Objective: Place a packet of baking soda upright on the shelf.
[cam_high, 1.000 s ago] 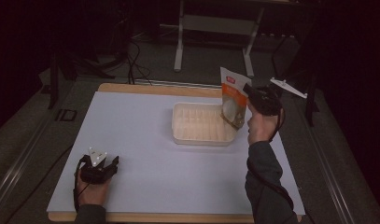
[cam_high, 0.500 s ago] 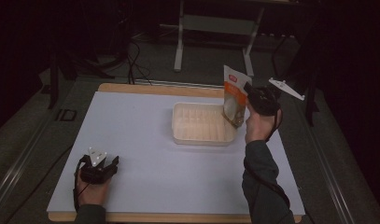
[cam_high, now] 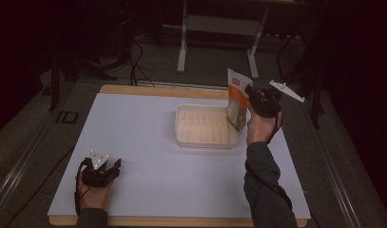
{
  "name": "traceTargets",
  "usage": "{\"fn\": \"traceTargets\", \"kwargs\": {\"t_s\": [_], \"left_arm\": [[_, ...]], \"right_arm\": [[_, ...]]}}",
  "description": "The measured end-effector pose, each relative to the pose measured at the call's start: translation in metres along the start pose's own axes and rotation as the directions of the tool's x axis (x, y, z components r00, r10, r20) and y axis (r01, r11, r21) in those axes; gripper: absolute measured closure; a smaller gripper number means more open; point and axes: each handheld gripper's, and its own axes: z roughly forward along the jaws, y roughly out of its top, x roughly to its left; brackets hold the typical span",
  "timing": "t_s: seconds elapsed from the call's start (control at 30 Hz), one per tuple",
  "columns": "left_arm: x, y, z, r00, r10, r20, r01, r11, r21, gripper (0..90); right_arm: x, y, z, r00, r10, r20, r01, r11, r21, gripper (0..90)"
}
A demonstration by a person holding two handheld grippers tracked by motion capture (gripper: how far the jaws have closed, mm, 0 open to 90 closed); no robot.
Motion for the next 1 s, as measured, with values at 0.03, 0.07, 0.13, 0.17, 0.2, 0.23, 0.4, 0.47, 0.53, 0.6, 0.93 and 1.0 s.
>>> {"fn": "traceTargets", "kwargs": {"t_s": [0.03, 0.07, 0.13, 0.17, 0.2, 0.23, 0.4, 0.47, 0.53, 0.6, 0.93, 1.0], "left_arm": [[0.000, 0.000, 0.000, 1.0000, 0.000, 0.000, 0.000, 1.0000, 0.000, 50.2], [0.000, 0.000, 0.000, 1.0000, 0.000, 0.000, 0.000, 1.0000, 0.000, 50.2], [0.000, 0.000, 0.000, 1.0000, 0.001, 0.000, -0.001, 1.0000, 0.000, 50.2], [0.000, 0.000, 0.000, 1.0000, 0.000, 0.000, 0.000, 1.0000, 0.000, 50.2], [0.000, 0.000, 0.000, 1.0000, 0.000, 0.001, 0.000, 1.0000, 0.001, 50.2], [0.000, 0.000, 0.000, 1.0000, 0.000, 0.001, 0.000, 1.0000, 0.001, 50.2], [0.000, 0.000, 0.000, 1.0000, 0.001, 0.000, -0.001, 1.0000, 0.000, 50.2], [0.000, 0.000, 0.000, 1.0000, 0.001, 0.000, -0.001, 1.0000, 0.000, 50.2], [0.000, 0.000, 0.000, 1.0000, 0.001, 0.000, -0.001, 1.0000, 0.001, 50.2], [0.000, 0.000, 0.000, 1.0000, 0.001, 0.000, -0.001, 1.0000, 0.001, 50.2], [0.000, 0.000, 0.000, 1.0000, 0.000, -0.001, 0.000, 1.0000, -0.001, 50.2], [0.000, 0.000, 0.000, 1.0000, -0.002, 0.000, 0.002, 1.0000, -0.003, 50.2]], "right_arm": [[0.000, 0.000, 0.000, 1.0000, 0.000, 0.000, 0.000, 1.000, 0.000, 90.0], [0.000, -0.002, 0.001, 1.0000, -0.001, -0.003, 0.001, 1.000, -0.002, 90.0], [-0.002, -0.006, 0.003, 0.9999, 0.012, -0.003, -0.012, 1.000, -0.008, 90.0], [-0.002, -0.006, 0.003, 0.9999, 0.012, -0.003, -0.012, 1.000, -0.008, 90.0], [-0.004, -0.008, 0.004, 0.9997, 0.020, -0.013, -0.020, 1.000, -0.011, 90.0], [-0.004, -0.008, 0.004, 0.9997, 0.020, -0.013, -0.020, 1.000, -0.011, 90.0], [-0.008, -0.014, 0.007, 0.9991, 0.026, -0.032, -0.027, 0.999, -0.024, 90.0], [-0.009, -0.015, 0.007, 0.9990, 0.028, -0.034, -0.029, 0.999, -0.025, 90.0], [-0.010, -0.016, 0.007, 0.9988, 0.031, -0.037, -0.032, 0.999, -0.029, 90.0], [-0.010, -0.017, 0.008, 0.9988, 0.024, -0.043, -0.026, 0.999, -0.032, 90.0], [-0.019, -0.027, 0.008, 0.9984, 0.016, -0.054, -0.018, 0.999, -0.040, 90.0], [-0.020, -0.028, 0.007, 0.9984, 0.008, -0.056, -0.011, 0.999, -0.042, 90.0]]}}
